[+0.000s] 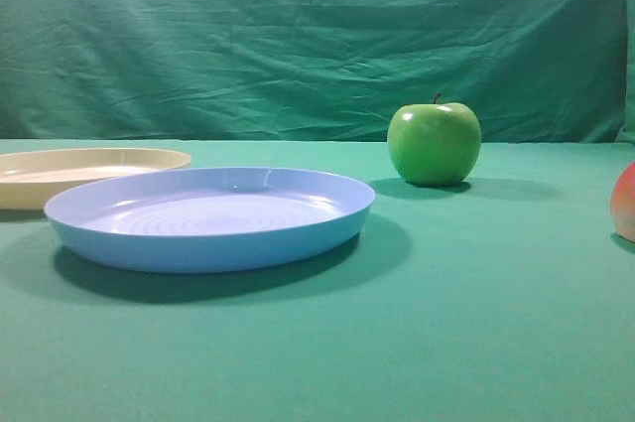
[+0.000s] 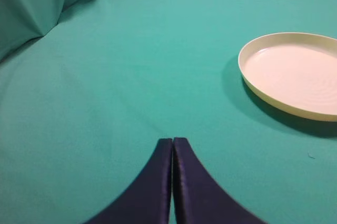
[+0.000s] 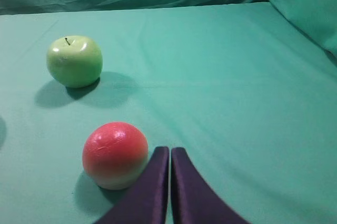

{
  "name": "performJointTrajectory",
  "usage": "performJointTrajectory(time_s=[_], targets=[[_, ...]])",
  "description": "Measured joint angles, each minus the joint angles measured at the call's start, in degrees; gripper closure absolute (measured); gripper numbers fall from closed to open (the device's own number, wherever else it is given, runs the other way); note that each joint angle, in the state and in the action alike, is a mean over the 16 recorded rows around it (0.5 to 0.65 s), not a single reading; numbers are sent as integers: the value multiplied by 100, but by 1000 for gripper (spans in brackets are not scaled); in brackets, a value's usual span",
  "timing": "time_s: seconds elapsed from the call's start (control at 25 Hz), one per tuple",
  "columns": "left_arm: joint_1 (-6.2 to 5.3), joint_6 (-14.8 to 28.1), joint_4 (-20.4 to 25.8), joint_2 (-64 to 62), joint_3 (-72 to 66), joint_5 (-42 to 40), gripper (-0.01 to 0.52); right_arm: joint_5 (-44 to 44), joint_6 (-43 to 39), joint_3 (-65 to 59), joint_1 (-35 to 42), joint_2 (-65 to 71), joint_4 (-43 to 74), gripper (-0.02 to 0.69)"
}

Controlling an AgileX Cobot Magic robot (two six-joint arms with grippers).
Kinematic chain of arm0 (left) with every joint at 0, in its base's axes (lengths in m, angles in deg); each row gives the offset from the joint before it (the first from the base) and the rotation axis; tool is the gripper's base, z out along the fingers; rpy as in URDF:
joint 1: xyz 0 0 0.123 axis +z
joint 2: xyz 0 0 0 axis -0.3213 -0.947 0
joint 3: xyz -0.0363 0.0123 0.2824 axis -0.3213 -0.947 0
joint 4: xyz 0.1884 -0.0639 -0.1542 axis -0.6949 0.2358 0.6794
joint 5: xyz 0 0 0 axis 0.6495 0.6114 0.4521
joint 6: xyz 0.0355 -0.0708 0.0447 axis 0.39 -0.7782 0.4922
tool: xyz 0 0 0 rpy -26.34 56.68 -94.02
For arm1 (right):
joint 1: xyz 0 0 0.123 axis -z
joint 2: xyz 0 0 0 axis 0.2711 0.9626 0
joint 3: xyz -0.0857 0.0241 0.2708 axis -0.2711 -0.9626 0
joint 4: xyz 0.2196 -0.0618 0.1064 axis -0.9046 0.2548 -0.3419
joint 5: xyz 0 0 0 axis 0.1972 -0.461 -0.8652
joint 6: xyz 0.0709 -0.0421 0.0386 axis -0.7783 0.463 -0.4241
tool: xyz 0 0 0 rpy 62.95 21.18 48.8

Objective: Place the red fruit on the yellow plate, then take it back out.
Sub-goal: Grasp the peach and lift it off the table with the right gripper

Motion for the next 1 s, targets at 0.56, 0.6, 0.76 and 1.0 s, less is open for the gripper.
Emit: performJointTrajectory(time_s=[0.56, 0.6, 0.76, 1.0], targets=[[0, 0, 0, 0, 0, 0, 514, 1, 0, 0, 0, 0, 0, 665], [0, 0, 0, 0, 0, 0, 514, 5, 0, 0, 0, 0, -1, 665], [0, 0, 0, 0, 0, 0, 514, 169, -11, 0, 0, 0, -109, 665], [0, 0, 0, 0, 0, 0, 514, 928, -38, 25, 0, 0, -412, 665]])
